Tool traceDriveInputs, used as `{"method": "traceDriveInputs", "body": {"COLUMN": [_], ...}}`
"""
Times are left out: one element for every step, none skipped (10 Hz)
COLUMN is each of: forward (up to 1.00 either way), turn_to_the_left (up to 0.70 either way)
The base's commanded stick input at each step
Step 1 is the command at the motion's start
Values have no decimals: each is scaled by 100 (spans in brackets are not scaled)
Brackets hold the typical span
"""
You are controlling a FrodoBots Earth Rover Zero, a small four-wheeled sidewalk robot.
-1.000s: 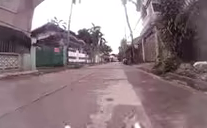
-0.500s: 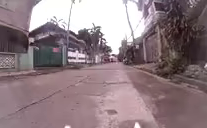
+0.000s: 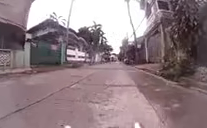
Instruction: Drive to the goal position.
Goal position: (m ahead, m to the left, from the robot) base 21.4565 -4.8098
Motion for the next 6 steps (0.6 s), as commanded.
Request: {"method": "traceDriveInputs", "body": {"forward": [70,70,70,70,70,70], "turn_to_the_left": [0,0,0,0,0,0]}}
